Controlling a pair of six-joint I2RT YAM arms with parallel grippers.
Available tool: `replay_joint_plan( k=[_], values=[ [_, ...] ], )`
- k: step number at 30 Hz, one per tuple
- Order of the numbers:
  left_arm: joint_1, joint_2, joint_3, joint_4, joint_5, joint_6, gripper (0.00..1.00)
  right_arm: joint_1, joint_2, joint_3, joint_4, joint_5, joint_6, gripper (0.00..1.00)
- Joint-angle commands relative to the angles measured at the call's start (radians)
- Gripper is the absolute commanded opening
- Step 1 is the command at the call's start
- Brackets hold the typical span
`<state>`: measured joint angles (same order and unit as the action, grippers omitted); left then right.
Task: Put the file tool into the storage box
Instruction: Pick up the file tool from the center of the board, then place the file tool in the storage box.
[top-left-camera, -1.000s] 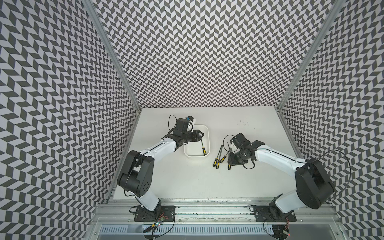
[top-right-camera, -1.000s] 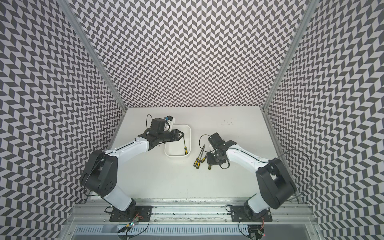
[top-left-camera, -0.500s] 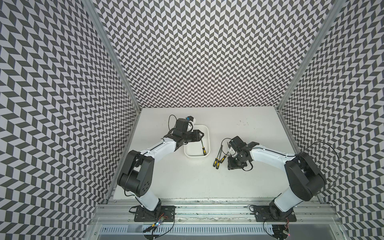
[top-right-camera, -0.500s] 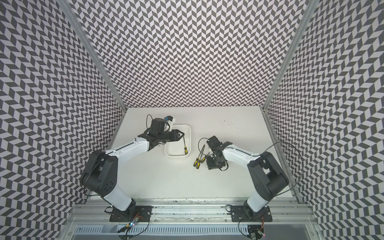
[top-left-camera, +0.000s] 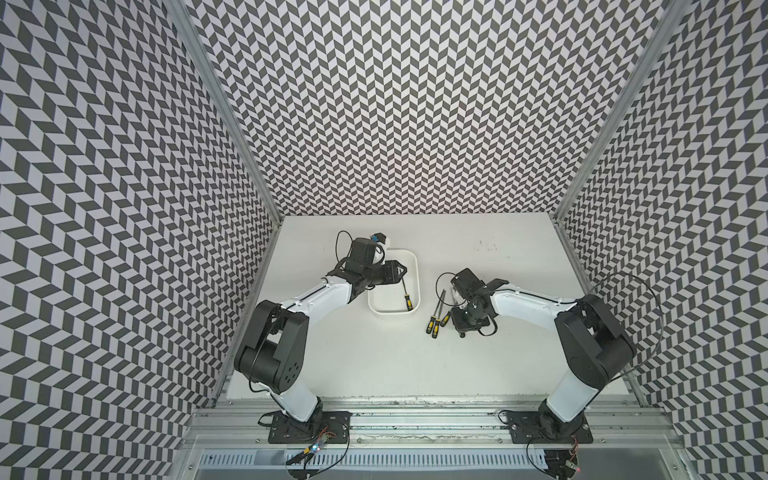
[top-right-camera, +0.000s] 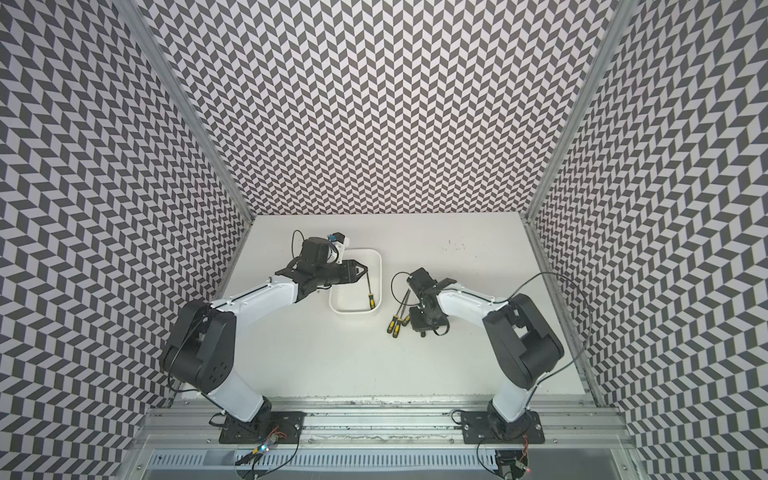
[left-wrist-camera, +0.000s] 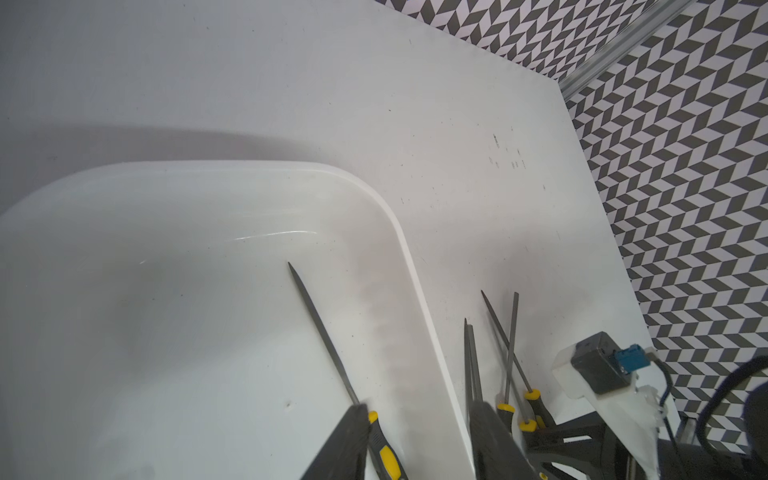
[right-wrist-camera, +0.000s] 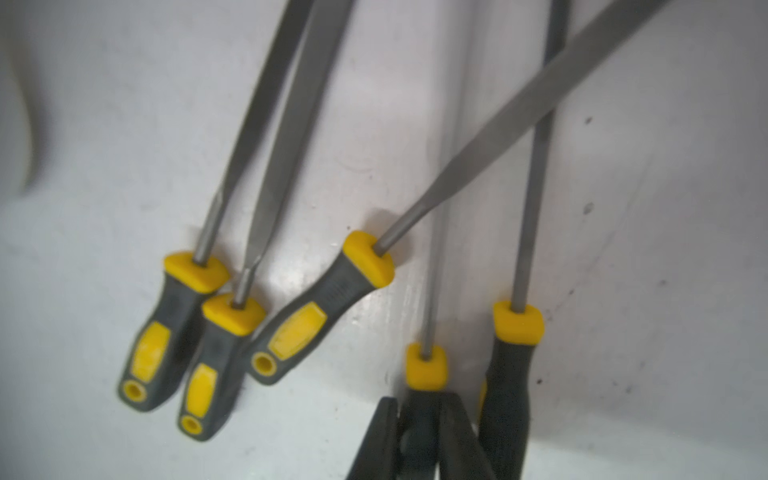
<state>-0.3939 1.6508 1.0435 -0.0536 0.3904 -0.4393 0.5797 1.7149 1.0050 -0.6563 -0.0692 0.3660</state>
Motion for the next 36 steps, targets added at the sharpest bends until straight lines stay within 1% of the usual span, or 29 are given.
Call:
replay_joint_plan(
  k=[1, 2, 5, 10, 12, 14, 16, 20, 24, 28, 32, 36],
  values=[
    [0.011, -0.031, -0.004, 0.021, 0.007, 0.012, 0.44, 0.005, 0.01, -0.016, 0.007, 0.075, 0.002, 0.02],
    [0.011, -0.031, -0.002, 0.02, 0.008, 0.01, 0.44, 0.005, 0.001, -0.018, 0.01, 0.071, -0.003, 0.0],
    [0.013, -0.029, 0.005, 0.025, 0.025, 0.0, 0.45, 0.005, -0.048, 0.01, 0.008, 0.06, -0.006, 0.0],
    [0.012, -0.026, 0.023, 0.045, 0.074, -0.021, 0.47, 0.006, -0.175, 0.117, 0.001, 0.074, 0.004, 0.0],
    [0.011, -0.028, 0.024, 0.065, 0.1, -0.034, 0.47, 0.005, -0.209, 0.14, 0.026, 0.052, 0.003, 0.0],
    [0.006, -0.03, 0.028, 0.084, 0.127, -0.044, 0.52, 0.005, -0.224, 0.15, 0.066, 0.0, -0.003, 0.0],
    [-0.002, -0.029, 0.038, 0.092, 0.146, -0.053, 0.54, 0.005, -0.219, 0.15, 0.103, -0.059, -0.014, 0.0],
    [-0.032, -0.025, 0.061, 0.117, 0.193, -0.067, 0.54, 0.005, -0.186, 0.153, 0.161, -0.17, -0.035, 0.0],
    [-0.06, -0.029, 0.052, 0.187, 0.258, -0.101, 0.55, 0.005, -0.176, 0.158, 0.22, -0.21, -0.064, 0.0],
    [-0.089, -0.023, 0.042, 0.195, 0.248, -0.108, 0.56, 0.005, -0.147, 0.186, 0.254, -0.28, -0.07, 0.0],
    [-0.098, -0.007, 0.03, 0.2, 0.239, -0.112, 0.56, 0.005, -0.135, 0.195, 0.29, -0.342, -0.052, 0.0],
    [-0.104, 0.007, 0.046, 0.2, 0.232, -0.108, 0.56, 0.005, -0.136, 0.208, 0.296, -0.35, -0.053, 0.0]
  ],
)
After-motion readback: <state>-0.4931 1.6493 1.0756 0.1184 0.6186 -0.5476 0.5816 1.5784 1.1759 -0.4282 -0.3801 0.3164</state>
